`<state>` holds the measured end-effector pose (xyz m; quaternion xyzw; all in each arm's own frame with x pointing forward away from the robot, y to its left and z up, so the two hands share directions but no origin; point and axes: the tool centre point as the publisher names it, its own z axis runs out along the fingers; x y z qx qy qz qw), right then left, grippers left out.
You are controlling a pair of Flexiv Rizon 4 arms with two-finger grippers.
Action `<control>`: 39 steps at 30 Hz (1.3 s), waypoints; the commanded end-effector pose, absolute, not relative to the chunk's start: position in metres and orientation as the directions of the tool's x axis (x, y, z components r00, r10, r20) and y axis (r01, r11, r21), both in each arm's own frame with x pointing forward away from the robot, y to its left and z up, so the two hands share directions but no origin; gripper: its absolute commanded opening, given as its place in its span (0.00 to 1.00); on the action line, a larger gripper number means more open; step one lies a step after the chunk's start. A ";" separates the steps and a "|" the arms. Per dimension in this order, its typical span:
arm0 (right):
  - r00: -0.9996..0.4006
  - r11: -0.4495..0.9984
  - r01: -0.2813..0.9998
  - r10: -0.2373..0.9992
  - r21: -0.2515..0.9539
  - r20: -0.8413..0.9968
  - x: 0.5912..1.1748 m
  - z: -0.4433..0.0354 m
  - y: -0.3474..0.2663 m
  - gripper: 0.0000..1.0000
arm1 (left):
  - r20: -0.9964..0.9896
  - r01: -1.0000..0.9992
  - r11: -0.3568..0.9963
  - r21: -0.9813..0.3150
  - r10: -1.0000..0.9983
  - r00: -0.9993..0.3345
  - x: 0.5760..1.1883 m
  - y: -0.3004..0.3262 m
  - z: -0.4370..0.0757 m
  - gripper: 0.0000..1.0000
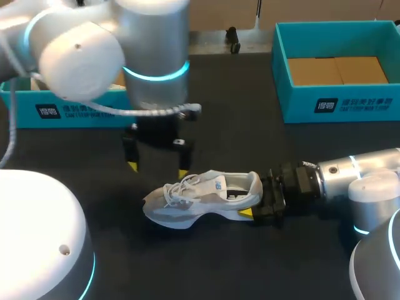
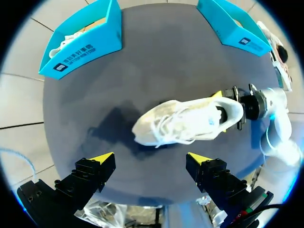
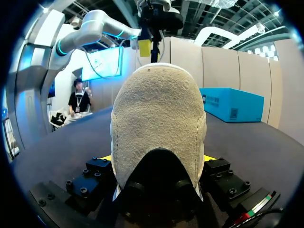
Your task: Take the shoe out of the shoebox, open the shoe tongue, remove and reinsert the insole, then place the shoe into the shoebox
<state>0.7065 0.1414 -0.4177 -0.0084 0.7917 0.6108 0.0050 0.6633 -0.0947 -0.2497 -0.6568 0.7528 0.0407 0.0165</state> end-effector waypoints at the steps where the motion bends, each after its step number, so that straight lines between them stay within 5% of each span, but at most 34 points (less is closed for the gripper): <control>1: -1.000 0.259 -0.019 -0.006 0.966 -0.018 0.705 -0.417 0.144 0.00 | -0.170 -0.991 0.124 0.050 -0.977 -0.131 0.666 -0.139 -0.258 1.00; 39: -1.000 0.259 -0.019 -0.006 0.966 -0.018 0.705 -0.417 0.144 0.00 | -0.347 -0.999 -0.012 0.030 -0.938 0.001 0.680 -0.200 -0.321 1.00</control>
